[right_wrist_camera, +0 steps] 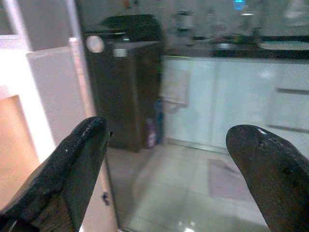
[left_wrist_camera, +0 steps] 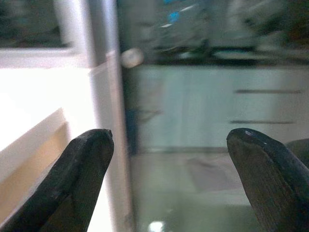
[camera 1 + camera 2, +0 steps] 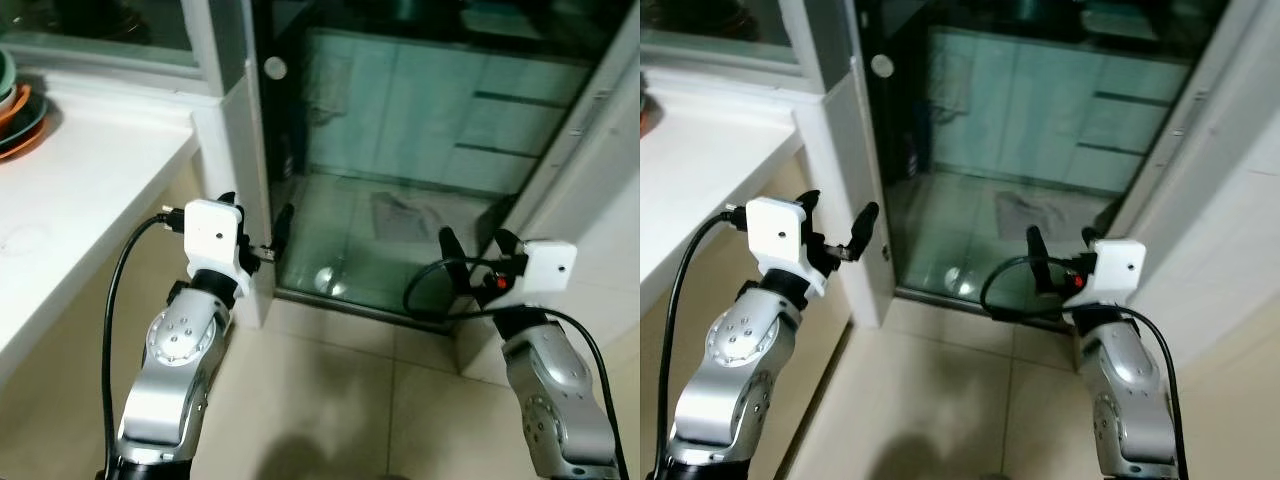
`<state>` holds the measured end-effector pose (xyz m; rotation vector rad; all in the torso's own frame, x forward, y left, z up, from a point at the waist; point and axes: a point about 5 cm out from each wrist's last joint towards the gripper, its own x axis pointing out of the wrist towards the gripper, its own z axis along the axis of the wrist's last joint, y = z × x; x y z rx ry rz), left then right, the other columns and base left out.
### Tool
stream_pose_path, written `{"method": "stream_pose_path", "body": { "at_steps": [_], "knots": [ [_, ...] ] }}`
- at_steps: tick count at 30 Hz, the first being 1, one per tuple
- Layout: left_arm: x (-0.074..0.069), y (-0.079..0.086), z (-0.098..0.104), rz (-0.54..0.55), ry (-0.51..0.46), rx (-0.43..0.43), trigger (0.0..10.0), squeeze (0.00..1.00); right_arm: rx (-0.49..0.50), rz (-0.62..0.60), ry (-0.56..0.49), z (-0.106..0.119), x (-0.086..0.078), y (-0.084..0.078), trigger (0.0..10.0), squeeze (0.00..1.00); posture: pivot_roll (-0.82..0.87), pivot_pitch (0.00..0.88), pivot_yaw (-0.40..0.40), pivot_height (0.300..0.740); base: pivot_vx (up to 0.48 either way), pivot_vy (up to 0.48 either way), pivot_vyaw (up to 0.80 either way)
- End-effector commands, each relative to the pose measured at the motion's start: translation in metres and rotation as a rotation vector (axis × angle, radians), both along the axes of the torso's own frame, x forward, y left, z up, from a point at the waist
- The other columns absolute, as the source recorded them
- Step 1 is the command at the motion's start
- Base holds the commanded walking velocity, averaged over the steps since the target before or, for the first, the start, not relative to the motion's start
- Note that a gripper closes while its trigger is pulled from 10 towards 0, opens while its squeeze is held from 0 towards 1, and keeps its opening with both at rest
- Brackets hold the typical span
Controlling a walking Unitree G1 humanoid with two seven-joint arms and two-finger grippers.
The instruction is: Restocking fridge
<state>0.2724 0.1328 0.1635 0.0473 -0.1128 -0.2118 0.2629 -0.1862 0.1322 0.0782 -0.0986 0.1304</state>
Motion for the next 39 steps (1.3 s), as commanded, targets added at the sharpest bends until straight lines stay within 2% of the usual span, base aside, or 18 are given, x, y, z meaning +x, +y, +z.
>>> {"method": "stream_pose_path", "body": {
  "at_steps": [1, 2, 4, 5, 8, 15, 39],
  "knots": [
    [0.001, 0.005, -0.006, 0.038, 0.037, 0.011, 10.0, 0.0, -0.008, -0.007, 0.001, -0.002, -0.001, -0.001, 10.0, 0.0, -0.14, 0.0, 0.005, 0.74, 0.0, 0.0, 0.0],
    [0.0, 0.013, -0.017, 0.084, 0.089, 0.014, 10.0, 0.0, -0.023, 0.0, 0.006, -0.002, 0.0, -0.001, 10.0, 0.0, -0.13, 0.0, 0.005, 0.74, 0.0, 0.0, 0.0],
    [-0.006, 0.021, -0.025, 0.104, 0.12, 0.018, 10.0, 0.0, -0.03, 0.009, 0.017, -0.004, 0.002, -0.002, 10.0, 0.0, -0.12, 0.0, -0.005, 0.74, 0.0, 0.0, 0.0],
    [-0.015, 0.024, -0.027, 0.101, 0.122, 0.029, 10.0, 0.0, -0.029, 0.01, 0.026, -0.005, 0.006, -0.005, 10.0, 0.0, -0.1, 0.0, -0.023, 0.74, 0.0, 0.0, 0.0],
    [-0.019, 0.024, -0.025, 0.105, 0.113, 0.033, 10.0, 0.0, -0.025, 0.022, 0.049, -0.008, 0.011, -0.006, 10.0, 0.0, -0.08, 0.0, -0.042, 0.74, 0.0, 0.0, 0.0],
    [-0.014, 0.016, -0.018, 0.082, 0.085, 0.029, 10.0, 0.0, -0.036, 0.017, 0.061, -0.008, 0.019, -0.003, 10.0, 0.0, -0.07, 0.0, -0.038, 0.74, 0.0, 0.0, 0.0],
    [-0.006, 0.012, -0.016, 0.064, 0.083, 0.026, 10.0, 0.0, -0.018, -0.009, 0.047, -0.007, 0.018, -0.001, 10.0, 0.0, -0.1, 0.0, -0.019, 0.74, 0.0, 0.0, 0.0]
  ]
}}
